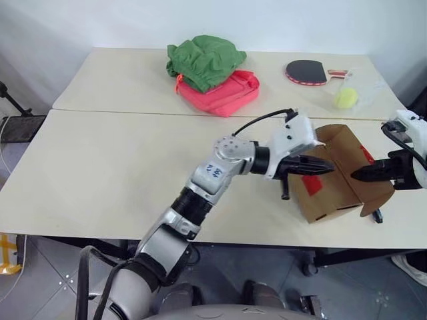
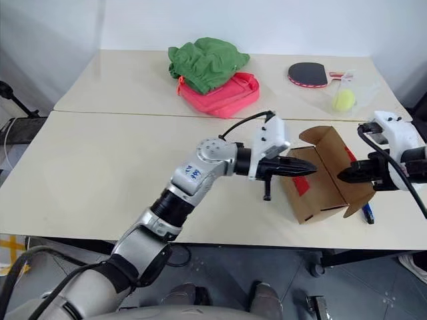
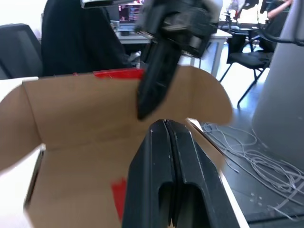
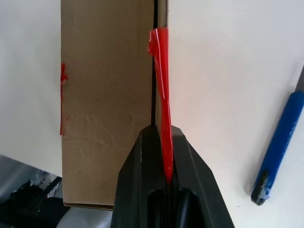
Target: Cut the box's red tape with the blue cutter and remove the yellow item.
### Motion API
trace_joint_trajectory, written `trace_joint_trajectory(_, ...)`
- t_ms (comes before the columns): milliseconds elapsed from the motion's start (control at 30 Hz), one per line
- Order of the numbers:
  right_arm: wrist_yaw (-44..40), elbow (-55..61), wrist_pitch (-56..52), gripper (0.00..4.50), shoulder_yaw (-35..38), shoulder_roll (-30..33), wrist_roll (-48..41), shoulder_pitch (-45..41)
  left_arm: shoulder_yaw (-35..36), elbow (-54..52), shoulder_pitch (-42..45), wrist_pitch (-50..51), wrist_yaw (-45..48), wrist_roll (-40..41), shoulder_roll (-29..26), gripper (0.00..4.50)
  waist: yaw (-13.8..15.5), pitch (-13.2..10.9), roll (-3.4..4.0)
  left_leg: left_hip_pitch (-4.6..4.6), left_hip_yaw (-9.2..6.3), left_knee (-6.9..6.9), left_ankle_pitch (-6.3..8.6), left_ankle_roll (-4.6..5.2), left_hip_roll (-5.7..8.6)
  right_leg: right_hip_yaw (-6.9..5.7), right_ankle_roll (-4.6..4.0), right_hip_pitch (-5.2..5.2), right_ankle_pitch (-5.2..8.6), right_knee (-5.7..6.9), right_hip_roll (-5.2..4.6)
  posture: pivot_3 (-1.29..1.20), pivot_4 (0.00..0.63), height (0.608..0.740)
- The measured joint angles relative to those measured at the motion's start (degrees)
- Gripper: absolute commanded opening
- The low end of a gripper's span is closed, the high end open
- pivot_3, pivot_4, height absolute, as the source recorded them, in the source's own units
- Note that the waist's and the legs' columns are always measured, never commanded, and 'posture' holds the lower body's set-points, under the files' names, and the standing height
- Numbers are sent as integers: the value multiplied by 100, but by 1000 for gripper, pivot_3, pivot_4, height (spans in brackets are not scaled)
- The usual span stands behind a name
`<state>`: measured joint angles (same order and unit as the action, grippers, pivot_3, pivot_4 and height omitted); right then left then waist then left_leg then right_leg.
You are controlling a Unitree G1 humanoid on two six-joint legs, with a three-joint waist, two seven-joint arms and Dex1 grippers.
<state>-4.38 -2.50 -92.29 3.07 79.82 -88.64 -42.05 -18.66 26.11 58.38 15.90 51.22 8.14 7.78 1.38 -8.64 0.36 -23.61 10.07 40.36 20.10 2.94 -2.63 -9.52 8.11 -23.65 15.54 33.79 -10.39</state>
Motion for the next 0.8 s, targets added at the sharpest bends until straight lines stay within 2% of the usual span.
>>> trace_joint_trajectory(200, 727, 44, 227, 16, 111, 173, -934, 448, -403, 941, 43, -694, -157, -541, 150, 0, 15, -2, -3, -6, 1, 1, 0, 1, 0, 0, 0, -7, 0, 0, -3, 0, 150, 740)
trace_joint_trajectory(400, 1497, 275, 997, 16, 111, 656, -2032, 1141, -552, 1068, 107, -962, -140, -817, 185, 0, 21, -2, -4, -4, -4, 9, 1, 2, -2, 0, 0, -1, 0, 1, -3, 0, 150, 740)
trace_joint_trajectory(500, 1573, 337, 1228, 16, 127, 781, -2238, 1336, -617, 1036, 106, -924, -70, -862, 122, 0, 22, -2, -6, -3, -8, 19, 2, 4, -6, 0, 0, 6, 0, 1, -2, 0, 150, 740)
trace_joint_trajectory(667, 884, -47, 1107, 16, 315, 855, -1901, 1464, -622, 860, -2, -658, 163, -856, -50, 0, 36, 7, -21, -3, -25, 49, 10, 17, -15, 1, -1, 25, 0, 6, -2, 0, 150, 740)
trace_joint_trajectory(800, 48, -500, 1038, 16, 395, 853, -793, 1475, -613, 868, -128, -654, 205, -856, -156, 0, 34, 28, -55, 3, -31, 81, 24, 40, -17, 14, -2, 50, 1, 1, -11, 0, 150, 740)
